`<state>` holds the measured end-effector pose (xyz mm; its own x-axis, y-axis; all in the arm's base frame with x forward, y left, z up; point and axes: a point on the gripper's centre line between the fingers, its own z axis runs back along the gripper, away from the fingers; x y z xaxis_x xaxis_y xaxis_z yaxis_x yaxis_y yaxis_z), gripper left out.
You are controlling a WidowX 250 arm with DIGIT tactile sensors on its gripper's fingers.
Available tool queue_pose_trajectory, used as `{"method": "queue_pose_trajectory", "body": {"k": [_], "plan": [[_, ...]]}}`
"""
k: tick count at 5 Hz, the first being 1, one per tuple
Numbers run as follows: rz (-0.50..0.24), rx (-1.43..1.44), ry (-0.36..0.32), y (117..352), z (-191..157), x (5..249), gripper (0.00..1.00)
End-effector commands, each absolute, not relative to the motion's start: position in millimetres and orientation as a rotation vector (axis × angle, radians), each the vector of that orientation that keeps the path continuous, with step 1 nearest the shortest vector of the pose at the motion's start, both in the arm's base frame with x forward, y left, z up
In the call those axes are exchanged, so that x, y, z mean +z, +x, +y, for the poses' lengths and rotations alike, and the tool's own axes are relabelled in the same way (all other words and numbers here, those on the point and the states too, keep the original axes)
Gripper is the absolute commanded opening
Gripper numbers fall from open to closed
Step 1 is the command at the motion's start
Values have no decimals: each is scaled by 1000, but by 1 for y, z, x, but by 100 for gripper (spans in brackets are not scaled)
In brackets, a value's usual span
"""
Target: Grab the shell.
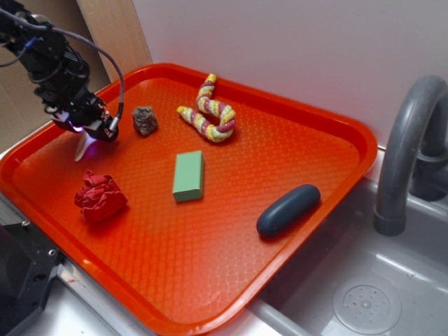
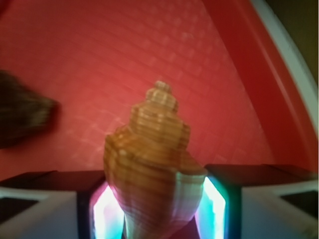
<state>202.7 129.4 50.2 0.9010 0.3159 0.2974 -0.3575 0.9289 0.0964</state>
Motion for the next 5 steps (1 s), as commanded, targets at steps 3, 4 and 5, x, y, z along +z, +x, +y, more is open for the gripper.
{"method": "queue_pose_trajectory", "body": {"k": [3,4,5], "plan": [[-186,37,153,237,32,216,0],[-244,23,117,232,19,264,0],[-281,-29,130,220,12,286,0]]}}
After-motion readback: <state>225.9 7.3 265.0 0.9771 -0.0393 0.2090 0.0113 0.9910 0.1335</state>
